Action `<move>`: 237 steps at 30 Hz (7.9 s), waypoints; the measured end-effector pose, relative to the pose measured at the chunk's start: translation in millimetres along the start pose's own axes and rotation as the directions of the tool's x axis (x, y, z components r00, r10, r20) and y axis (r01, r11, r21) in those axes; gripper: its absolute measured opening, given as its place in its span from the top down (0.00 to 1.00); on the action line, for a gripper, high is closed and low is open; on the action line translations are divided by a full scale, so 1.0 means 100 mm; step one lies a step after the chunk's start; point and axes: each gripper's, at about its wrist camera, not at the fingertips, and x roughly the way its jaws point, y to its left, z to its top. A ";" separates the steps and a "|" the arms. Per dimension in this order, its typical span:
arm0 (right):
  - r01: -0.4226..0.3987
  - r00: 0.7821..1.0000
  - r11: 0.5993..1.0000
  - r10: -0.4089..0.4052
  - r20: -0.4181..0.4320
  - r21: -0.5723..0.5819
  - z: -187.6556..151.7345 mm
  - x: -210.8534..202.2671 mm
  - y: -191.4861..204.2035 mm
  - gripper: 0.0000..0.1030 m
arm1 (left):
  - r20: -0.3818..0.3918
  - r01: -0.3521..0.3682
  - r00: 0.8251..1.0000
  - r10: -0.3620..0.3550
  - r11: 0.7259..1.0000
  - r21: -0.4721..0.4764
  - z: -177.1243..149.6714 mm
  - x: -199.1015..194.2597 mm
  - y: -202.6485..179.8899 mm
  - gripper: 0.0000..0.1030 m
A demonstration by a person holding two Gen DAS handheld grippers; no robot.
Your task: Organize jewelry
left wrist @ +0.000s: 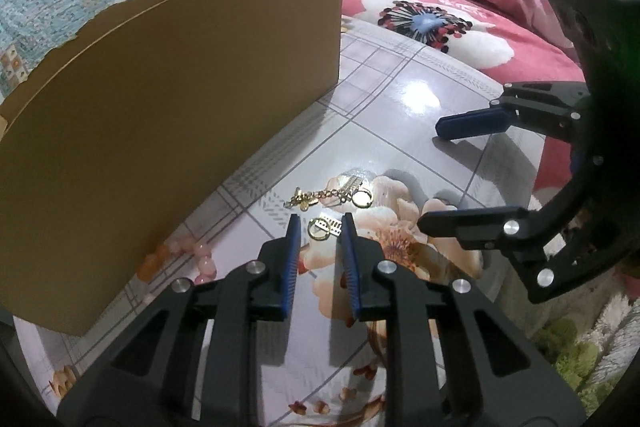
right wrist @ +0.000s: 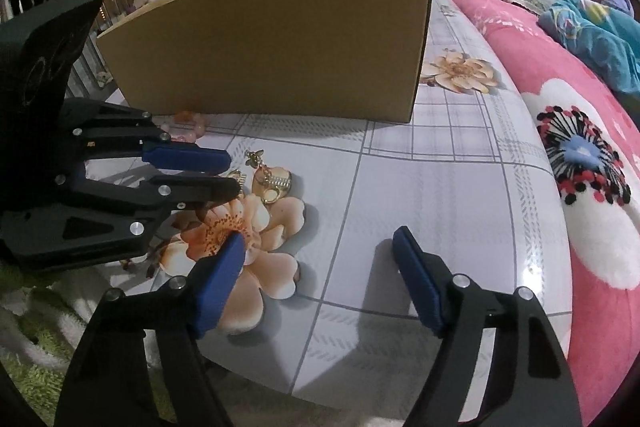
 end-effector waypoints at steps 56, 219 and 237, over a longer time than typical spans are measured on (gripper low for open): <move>-0.013 0.996 0.998 0.008 -0.084 -0.066 0.44 0.39 0.58 0.89 | 0.049 0.004 0.999 0.005 0.982 -0.190 -0.49 -0.35 0.30 0.91; -0.212 0.974 0.964 0.195 0.114 0.163 0.57 -0.62 -0.29 0.77 | 0.268 0.144 0.962 -0.052 0.931 -0.335 -0.29 -1.17 0.63 0.49; -0.122 0.992 0.978 0.128 -0.024 0.169 0.27 0.20 0.00 0.77 | 0.088 -0.045 0.995 0.049 0.998 -0.050 -0.06 -0.11 0.05 0.72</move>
